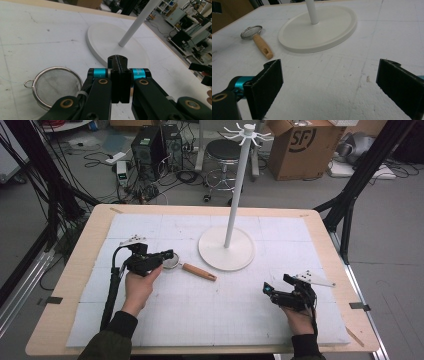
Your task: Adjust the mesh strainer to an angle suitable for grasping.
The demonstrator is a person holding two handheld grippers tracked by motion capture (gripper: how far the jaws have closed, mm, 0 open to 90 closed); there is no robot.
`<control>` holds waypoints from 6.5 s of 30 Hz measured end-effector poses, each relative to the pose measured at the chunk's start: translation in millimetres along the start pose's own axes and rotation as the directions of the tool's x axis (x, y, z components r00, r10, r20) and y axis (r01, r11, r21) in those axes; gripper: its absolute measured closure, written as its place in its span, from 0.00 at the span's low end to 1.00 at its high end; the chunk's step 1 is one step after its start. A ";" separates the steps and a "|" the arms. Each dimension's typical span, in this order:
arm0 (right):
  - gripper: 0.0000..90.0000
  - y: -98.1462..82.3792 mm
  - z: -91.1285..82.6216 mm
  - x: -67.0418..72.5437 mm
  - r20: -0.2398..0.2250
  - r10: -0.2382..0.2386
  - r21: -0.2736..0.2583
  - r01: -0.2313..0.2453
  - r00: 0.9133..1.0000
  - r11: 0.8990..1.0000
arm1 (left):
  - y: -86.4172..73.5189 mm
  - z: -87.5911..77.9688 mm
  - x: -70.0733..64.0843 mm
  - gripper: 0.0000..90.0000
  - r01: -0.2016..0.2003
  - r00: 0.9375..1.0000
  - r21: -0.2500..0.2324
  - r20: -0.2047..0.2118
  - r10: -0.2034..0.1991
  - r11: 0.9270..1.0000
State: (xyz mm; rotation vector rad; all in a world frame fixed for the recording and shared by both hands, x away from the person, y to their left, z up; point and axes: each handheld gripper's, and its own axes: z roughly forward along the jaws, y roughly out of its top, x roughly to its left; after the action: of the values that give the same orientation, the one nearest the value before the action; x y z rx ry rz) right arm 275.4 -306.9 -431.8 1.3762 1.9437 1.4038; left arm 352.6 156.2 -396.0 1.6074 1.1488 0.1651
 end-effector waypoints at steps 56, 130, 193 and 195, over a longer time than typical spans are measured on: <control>0.07 -0.7 -0.2 -9.1 0.010 0.007 0.003 -0.007 1.000 1.000 | -16.1 79.4 29.8 1.00 0.084 0.996 0.203 -0.030 -0.080 0.976; 0.07 -1.6 1.8 -1.1 -0.002 -0.006 0.018 0.006 1.000 1.000 | -82.6 28.6 -42.3 1.00 0.013 0.987 0.251 0.150 -0.052 0.968; 0.07 -1.0 0.1 -2.6 0.001 0.006 0.012 -0.006 1.000 1.000 | -67.9 92.2 -60.1 1.00 0.088 0.991 0.356 0.067 -0.119 0.930; 0.07 -1.0 0.0 -3.1 0.003 0.003 0.008 -0.003 1.000 1.000 | -66.9 94.0 -59.9 1.00 0.091 0.991 0.352 0.062 -0.121 0.931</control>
State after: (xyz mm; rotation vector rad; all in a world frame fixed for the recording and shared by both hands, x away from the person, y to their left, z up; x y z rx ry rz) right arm 276.3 -309.6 -433.4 1.3842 1.9488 1.3961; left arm 341.4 44.0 -460.9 1.8363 1.2473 -0.1859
